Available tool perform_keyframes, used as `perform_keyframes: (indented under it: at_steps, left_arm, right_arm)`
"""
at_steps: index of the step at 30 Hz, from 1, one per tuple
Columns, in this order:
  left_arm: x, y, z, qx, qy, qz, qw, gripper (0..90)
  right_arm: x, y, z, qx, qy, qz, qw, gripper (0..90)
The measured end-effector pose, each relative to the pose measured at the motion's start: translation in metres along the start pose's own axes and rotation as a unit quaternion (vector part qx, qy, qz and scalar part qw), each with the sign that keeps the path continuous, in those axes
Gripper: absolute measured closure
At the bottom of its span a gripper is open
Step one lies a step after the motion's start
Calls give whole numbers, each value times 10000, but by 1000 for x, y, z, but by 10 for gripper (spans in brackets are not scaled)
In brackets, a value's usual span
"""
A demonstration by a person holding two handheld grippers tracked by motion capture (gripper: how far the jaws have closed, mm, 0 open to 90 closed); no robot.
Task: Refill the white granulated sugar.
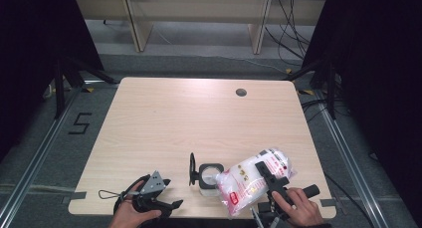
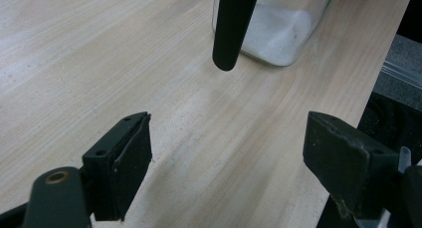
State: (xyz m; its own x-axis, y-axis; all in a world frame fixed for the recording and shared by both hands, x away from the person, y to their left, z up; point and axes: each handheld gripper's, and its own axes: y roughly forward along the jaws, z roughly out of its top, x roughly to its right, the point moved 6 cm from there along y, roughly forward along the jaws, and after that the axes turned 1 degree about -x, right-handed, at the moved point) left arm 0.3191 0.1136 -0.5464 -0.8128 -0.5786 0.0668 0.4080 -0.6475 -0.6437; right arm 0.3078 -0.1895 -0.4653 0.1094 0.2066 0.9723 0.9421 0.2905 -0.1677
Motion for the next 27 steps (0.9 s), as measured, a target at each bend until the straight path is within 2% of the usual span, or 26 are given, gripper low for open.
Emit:
perform_keyframes:
  at_steps: [1, 2, 3, 4, 5, 6, 7, 8, 10, 12, 13, 14, 15, 16, 18, 22, 23, 24, 25, 26, 27]
  left_arm:
    - [0, 0, 0, 0, -3, 1, 10000, 188]
    - [0, 0, 0, -1, 1, 2, 10000, 188]
    - [0, 0, 0, -1, 1, 0, 10000, 188]
    - [0, 0, 0, -1, 2, 2, 10000, 188]
    - [1, 0, 0, 10, -12, -19, 10000, 188]
    - [0, 0, 0, 6, -5, -22, 10000, 188]
    - [0, 0, 0, 10, -6, -18, 10000, 188]
    - [0, 0, 0, -5, 6, 3, 10000, 188]
    - [0, 0, 0, -1, 5, 2, 10000, 188]
    - [2, 0, -1, 10, -156, -19, 9999, 188]
    - [1, 0, 0, 10, -126, -15, 9999, 188]
    - [0, 0, 0, 5, 11, -21, 10000, 188]
    - [0, 0, 0, -5, 7, 3, 10000, 188]
    - [0, 0, 0, -2, 5, -1, 10000, 188]
    - [0, 0, 0, 5, -2, -20, 10000, 188]
    - [-1, 0, 0, -8, 12, 6, 10000, 188]
    - [0, 0, 0, -2, 10, 0, 10000, 188]
    - [0, 0, 0, -2, 10, 0, 10000, 188]
    - [-1, -1, 0, -12, 13, -8, 10000, 188]
    - [1, -1, 0, -14, -114, 5, 9999, 188]
    - [1, -1, 0, -14, -114, 5, 9999, 188]
  right_arm:
    - [0, 0, 0, 0, 0, 0, 10000, 439]
    - [3, 0, 1, 22, -138, -32, 9999, 439]
    - [2, 1, 1, 39, -152, -23, 9999, 439]
    - [2, 2, 1, 146, -147, -107, 9997, 439]
    - [-4, 1, -1, -3, 81, -11, 10000, 439]
    - [-2, 2, 0, 85, -91, -25, 9999, 439]
    - [-5, 2, 0, 33, 30, 15, 10000, 440]
    - [-2, 3, 1, 108, -101, -43, 9999, 440]
    - [-3, 2, 1, 58, -47, -10, 10000, 440]
    - [-3, 2, 1, 43, -73, -15, 10000, 440]
    - [-1, 2, 1, 56, -214, -49, 9997, 440]
    - [1, 2, 1, 42, -317, -40, 9995, 440]
    - [2, 2, 1, 83, -369, -85, 9993, 439]
    - [-3, 0, -1, -86, -130, 10, 9999, 440]
    - [-1, -1, -1, -122, -151, 37, 9998, 440]
    - [5, 0, 2, -11, -423, -70, 9991, 440]
    - [5, -1, 2, -34, -454, -15, 9990, 440]
    - [5, -1, 2, -34, -454, -15, 9990, 440]
    - [4, -1, 2, -41, -349, -54, 9994, 440]
    - [3, -1, 2, -71, -288, -32, 9996, 440]
    - [3, -1, 2, -71, -288, -32, 9996, 440]
